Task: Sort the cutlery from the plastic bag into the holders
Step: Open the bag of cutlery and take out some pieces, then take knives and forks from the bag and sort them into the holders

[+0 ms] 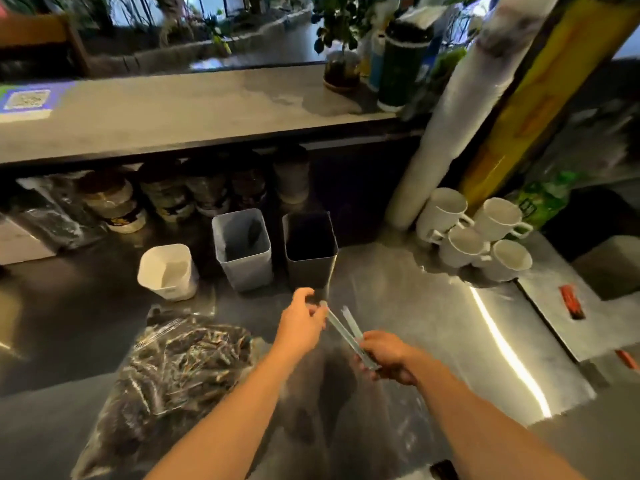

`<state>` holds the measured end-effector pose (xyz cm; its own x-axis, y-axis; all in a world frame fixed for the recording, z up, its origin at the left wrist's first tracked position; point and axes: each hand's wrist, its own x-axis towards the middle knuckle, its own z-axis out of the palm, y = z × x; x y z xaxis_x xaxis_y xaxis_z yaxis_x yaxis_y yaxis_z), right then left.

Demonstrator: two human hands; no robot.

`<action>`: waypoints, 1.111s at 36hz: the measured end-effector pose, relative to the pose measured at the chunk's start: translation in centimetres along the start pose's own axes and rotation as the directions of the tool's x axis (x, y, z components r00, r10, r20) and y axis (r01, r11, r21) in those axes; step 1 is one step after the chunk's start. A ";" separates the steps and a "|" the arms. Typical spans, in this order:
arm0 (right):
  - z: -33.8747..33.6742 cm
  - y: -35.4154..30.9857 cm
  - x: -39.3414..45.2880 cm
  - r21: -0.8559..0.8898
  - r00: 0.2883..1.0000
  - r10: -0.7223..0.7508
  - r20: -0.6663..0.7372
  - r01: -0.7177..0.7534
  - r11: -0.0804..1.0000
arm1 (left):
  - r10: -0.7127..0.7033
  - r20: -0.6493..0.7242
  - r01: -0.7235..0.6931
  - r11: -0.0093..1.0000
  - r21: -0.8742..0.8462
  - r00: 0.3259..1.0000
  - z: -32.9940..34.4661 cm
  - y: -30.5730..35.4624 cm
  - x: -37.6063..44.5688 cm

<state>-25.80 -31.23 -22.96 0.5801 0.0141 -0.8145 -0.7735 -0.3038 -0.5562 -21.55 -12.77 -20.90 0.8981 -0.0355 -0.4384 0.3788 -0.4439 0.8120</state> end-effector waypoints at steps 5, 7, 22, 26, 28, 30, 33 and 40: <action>-4.1 0.2 4.4 0.099 0.964 -0.010 -0.266 0.038 0.994 | -0.301 0.227 0.359 0.888 -0.286 0.926 8.4 -0.6 2.6; -4.9 -0.3 5.5 0.159 0.970 0.009 -0.243 0.030 0.987 | -0.331 0.253 0.408 0.831 -0.378 0.909 11.1 -1.6 3.8; -8.4 -10.7 12.1 0.123 0.947 -0.092 -0.308 0.136 0.983 | -0.276 0.205 0.291 0.956 -0.042 0.939 8.8 6.0 12.2; -7.1 -10.8 11.1 0.086 0.957 -0.146 -0.252 0.172 0.981 | -0.338 0.160 0.300 0.928 0.222 0.927 8.2 4.4 11.5; -6.2 -10.6 11.0 -0.004 0.962 -0.165 -0.217 0.169 0.986 | -0.290 0.139 0.238 0.923 0.303 0.947 7.7 3.8 10.7; -5.1 -10.0 10.6 -0.083 0.965 -0.186 -0.183 0.174 0.981 | -0.245 0.122 0.191 0.919 0.345 0.962 7.1 3.2 9.1; -3.2 -8.5 9.9 -0.150 0.964 -0.229 -0.139 0.208 0.967 | -0.149 0.092 0.103 0.917 0.386 0.984 5.7 2.5 6.3; 3.6 -7.3 5.0 -0.249 0.972 -0.232 0.025 0.231 0.941 | 0.173 -0.080 -0.124 0.898 0.423 0.982 -0.2 -0.9 0.2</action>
<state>-18.16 -25.56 -23.62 0.7372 0.1080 -0.6670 -0.5303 -0.5194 -0.6701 -21.62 -12.19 -21.62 0.9650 -0.0399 -0.2592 0.1347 -0.7727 0.6204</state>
